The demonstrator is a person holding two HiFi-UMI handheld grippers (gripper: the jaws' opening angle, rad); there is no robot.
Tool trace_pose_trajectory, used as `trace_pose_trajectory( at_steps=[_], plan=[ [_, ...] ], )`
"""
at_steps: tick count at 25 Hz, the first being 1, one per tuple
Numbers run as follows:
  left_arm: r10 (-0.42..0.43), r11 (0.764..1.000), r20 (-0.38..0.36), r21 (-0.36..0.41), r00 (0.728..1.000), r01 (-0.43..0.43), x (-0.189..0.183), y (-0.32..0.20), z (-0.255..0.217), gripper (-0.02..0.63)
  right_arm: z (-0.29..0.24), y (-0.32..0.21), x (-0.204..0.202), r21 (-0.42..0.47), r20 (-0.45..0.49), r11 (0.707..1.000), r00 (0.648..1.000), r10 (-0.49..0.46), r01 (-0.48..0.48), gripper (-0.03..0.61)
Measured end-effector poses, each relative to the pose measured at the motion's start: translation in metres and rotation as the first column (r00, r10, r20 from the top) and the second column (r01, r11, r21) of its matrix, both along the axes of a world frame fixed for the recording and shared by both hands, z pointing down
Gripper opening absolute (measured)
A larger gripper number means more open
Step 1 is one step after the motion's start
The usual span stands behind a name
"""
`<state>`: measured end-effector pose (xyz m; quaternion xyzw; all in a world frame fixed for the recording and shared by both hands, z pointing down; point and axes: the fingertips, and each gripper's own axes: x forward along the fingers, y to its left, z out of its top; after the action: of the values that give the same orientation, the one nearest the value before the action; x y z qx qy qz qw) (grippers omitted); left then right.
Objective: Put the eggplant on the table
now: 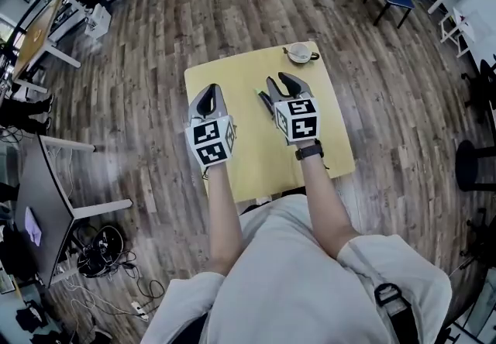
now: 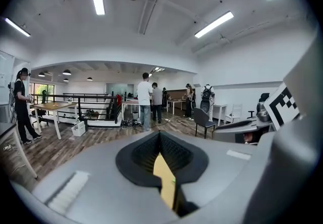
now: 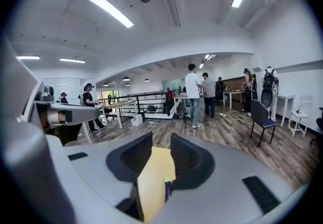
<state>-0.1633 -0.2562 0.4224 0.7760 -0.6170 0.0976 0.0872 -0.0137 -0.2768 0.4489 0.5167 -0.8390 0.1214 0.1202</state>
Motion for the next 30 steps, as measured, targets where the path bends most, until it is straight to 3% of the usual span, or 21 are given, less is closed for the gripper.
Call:
trace_pose_trajectory(
  at_steps=[9,19,24,30],
  plan=[
    [0.067,0.995,-0.020,0.081,0.998,-0.065,0.006,0.020,-0.044,0.008,-0.062,0.026,0.011,0.147,0.012,0.988,0.999,0.041,-0.042,0.078],
    [0.067,0.977,-0.044,0.207,0.997,-0.057,-0.003,0.037,-0.092,0.008,-0.138,0.046,0.024,0.310,0.034,0.948,0.997,0.067,-0.074,0.043],
    [0.086,0.969,-0.020,0.234,0.996,-0.079,-0.003,0.040,-0.111,0.008,-0.163,0.053,0.015,0.362,0.037,0.930,0.998,0.058,-0.068,0.021],
    [0.092,0.962,-0.044,0.261,0.995,-0.078,0.001,0.042,-0.122,0.008,-0.164,0.053,0.024,0.378,0.028,0.921,0.995,0.091,-0.095,0.009]
  ],
)
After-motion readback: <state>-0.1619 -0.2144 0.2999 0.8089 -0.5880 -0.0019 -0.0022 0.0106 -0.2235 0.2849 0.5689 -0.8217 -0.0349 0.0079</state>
